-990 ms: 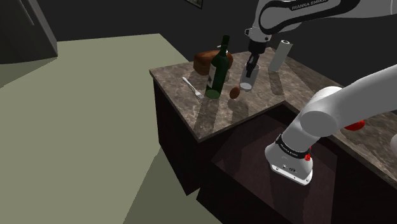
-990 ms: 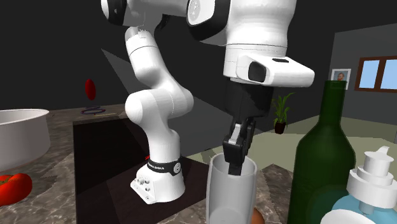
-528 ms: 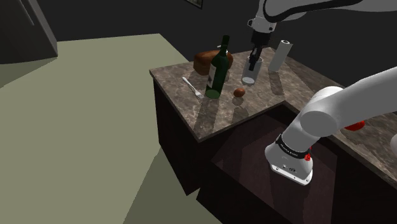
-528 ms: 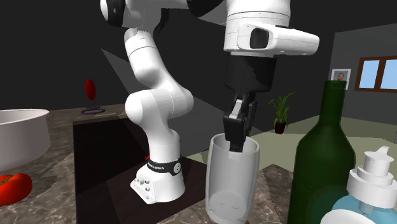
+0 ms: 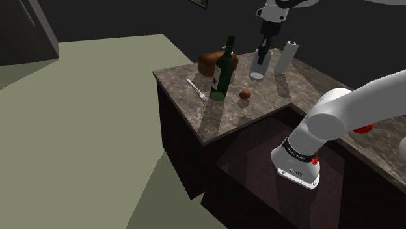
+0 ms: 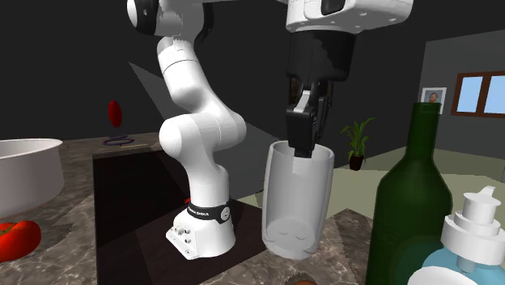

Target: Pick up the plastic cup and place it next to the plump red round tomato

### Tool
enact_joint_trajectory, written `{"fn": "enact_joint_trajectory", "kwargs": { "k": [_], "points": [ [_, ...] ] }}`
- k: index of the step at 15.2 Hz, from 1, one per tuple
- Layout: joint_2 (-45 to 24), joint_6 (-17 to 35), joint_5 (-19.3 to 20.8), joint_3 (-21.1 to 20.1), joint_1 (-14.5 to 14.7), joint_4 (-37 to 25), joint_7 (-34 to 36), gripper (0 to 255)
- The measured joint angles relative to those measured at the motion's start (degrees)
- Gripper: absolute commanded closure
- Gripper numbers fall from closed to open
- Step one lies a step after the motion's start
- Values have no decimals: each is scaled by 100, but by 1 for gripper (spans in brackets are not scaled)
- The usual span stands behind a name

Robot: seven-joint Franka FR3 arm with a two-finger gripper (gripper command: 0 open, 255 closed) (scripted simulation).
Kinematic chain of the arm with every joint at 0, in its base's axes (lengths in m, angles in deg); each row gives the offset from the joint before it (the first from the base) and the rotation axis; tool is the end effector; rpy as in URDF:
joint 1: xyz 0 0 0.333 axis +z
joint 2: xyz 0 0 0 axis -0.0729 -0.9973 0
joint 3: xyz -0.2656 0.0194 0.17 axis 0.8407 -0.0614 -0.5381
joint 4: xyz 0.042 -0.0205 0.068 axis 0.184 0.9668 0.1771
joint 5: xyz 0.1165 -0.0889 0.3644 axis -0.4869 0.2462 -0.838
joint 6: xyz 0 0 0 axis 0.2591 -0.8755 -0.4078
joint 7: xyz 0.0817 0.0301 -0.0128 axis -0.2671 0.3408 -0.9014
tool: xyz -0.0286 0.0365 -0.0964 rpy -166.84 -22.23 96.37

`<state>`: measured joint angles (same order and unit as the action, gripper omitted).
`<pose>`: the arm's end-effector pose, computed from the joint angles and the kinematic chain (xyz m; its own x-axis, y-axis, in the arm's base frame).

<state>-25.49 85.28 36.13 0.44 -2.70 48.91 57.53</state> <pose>0.3468 -0.1416 0.5008 0.9865 0.1280 -0.1022 0.1238 -0.9912 -0.0465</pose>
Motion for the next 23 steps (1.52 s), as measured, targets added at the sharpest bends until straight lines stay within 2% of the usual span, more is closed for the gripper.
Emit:
{"fn": "enact_joint_trajectory", "kwargs": {
  "k": [15,18,23],
  "points": [
    [-30,-1121,-75,-92,37,-1150,-23,255],
    [317,-1295,34,-24,-51,-985,-140,255],
    [1301,-1688,368,173,-317,-429,-470,255]
  ]
}}
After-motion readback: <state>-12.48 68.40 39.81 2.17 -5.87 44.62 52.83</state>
